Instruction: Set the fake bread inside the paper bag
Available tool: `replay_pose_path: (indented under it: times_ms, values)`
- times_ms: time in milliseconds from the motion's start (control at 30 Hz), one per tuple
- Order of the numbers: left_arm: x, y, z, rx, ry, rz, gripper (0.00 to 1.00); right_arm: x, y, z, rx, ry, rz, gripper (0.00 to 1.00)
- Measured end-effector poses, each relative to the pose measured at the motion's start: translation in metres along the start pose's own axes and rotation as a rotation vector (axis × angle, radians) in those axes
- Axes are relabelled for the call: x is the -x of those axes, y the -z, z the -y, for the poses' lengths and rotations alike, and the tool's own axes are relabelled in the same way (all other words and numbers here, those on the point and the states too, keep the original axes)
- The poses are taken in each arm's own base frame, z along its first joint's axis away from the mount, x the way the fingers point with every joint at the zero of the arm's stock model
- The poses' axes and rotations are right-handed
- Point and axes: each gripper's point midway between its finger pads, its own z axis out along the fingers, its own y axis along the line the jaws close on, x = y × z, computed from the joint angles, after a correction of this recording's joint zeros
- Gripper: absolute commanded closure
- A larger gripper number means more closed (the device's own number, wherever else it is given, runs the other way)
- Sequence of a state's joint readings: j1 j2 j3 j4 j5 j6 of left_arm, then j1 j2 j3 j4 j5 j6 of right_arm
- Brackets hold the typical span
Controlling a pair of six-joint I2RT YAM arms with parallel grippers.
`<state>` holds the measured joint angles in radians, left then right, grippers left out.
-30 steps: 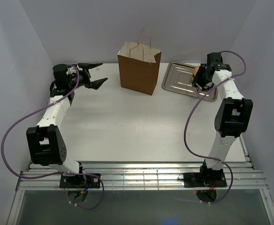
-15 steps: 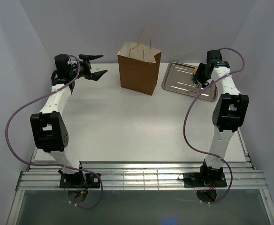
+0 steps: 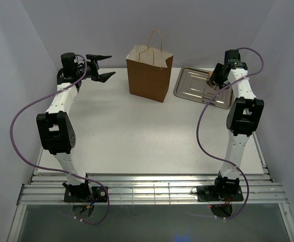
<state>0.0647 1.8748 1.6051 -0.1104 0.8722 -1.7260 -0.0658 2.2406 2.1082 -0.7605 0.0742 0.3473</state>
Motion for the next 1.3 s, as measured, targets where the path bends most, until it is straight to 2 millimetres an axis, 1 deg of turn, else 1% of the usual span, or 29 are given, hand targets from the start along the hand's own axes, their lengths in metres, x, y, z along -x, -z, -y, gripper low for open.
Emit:
replay_pose_path:
  times_ms: [133, 333, 567, 800, 1000, 1167, 1300]
  values:
    - [0.011, -0.009, -0.003, 0.011, 0.006, 0.003, 0.16, 0.007, -0.005, 0.002, 0.008, 0.003, 0.008, 0.36]
    - [0.024, -0.019, -0.01, 0.028, 0.025, 0.009, 0.16, 0.006, -0.013, 0.003, 0.017, 0.006, -0.002, 0.37]
    - [0.024, -0.019, -0.01, 0.029, 0.031, 0.012, 0.16, 0.009, -0.025, 0.0, 0.04, 0.004, 0.005, 0.37]
    - [0.025, -0.021, 0.001, 0.013, 0.011, 0.008, 0.16, 0.014, -0.031, -0.002, 0.051, 0.0, 0.024, 0.37]
    - [0.032, -0.027, -0.004, 0.024, 0.024, 0.008, 0.16, 0.014, -0.033, -0.004, 0.061, -0.001, 0.026, 0.43]
    - [0.036, -0.029, -0.009, 0.037, 0.04, 0.007, 0.16, 0.017, -0.033, -0.007, 0.077, -0.003, 0.036, 0.53]
    - [0.034, -0.029, -0.006, 0.032, 0.035, 0.001, 0.16, 0.017, -0.033, -0.007, 0.082, -0.007, 0.035, 0.59]
